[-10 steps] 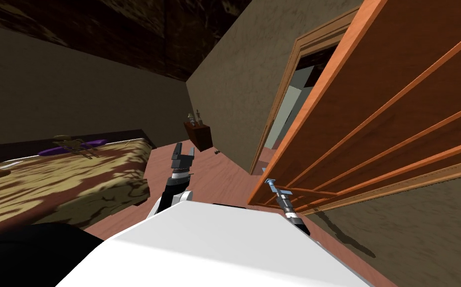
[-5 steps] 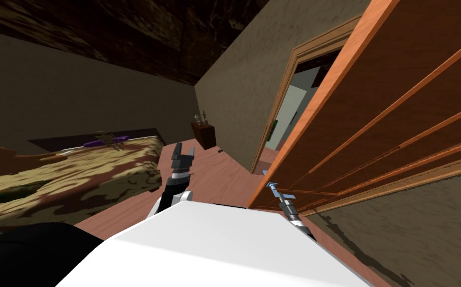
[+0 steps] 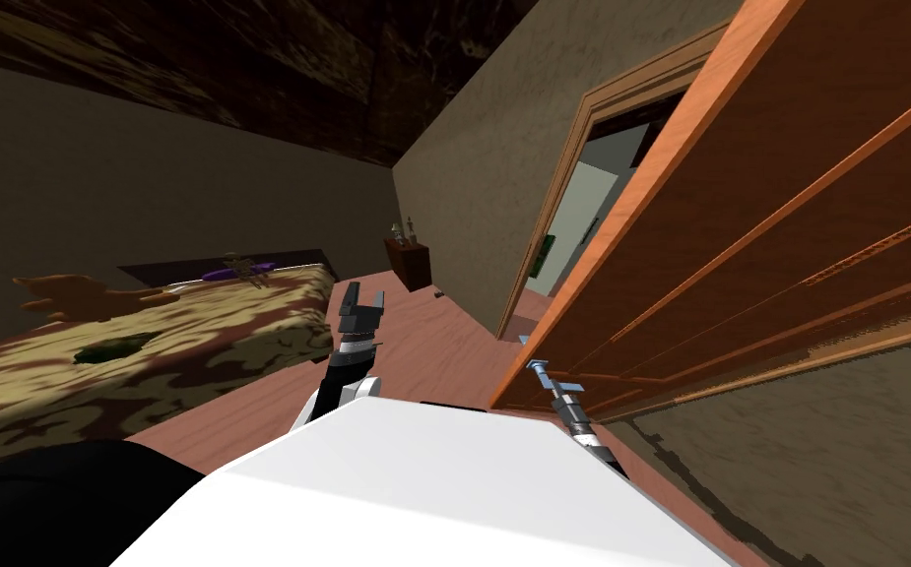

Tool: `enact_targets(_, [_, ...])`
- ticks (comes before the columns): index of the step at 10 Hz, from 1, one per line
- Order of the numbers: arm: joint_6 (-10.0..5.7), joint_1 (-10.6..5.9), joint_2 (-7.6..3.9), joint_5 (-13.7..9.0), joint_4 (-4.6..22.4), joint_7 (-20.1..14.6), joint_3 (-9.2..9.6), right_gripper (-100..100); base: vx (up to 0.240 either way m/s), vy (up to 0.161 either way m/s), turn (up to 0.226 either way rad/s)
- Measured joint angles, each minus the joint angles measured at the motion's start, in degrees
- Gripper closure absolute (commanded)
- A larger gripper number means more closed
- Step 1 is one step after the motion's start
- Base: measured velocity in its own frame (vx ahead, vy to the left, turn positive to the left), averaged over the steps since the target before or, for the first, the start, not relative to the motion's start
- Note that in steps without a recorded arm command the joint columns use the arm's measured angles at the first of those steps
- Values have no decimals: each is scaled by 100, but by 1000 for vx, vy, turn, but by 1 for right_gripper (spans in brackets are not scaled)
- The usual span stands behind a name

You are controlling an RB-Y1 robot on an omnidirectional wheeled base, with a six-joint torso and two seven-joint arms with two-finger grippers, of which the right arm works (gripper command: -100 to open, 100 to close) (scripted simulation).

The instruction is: Pull the door open

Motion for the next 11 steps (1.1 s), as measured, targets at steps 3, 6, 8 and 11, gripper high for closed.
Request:
enact_targets(3, [41, -143, 6, -21, 69, 13, 106, 100, -187, -73, 88])
enact_targets(6, [193, -290, 5, -64, 12, 44, 243, 100, -221, -83, 92])
enact_targets(8, [252, -461, 29, -80, 116, 67, 341, 100, -160, -69, 92])
enact_targets(11, [368, -590, 39, -111, 68, 89, 459, 100, -176, -86, 66])
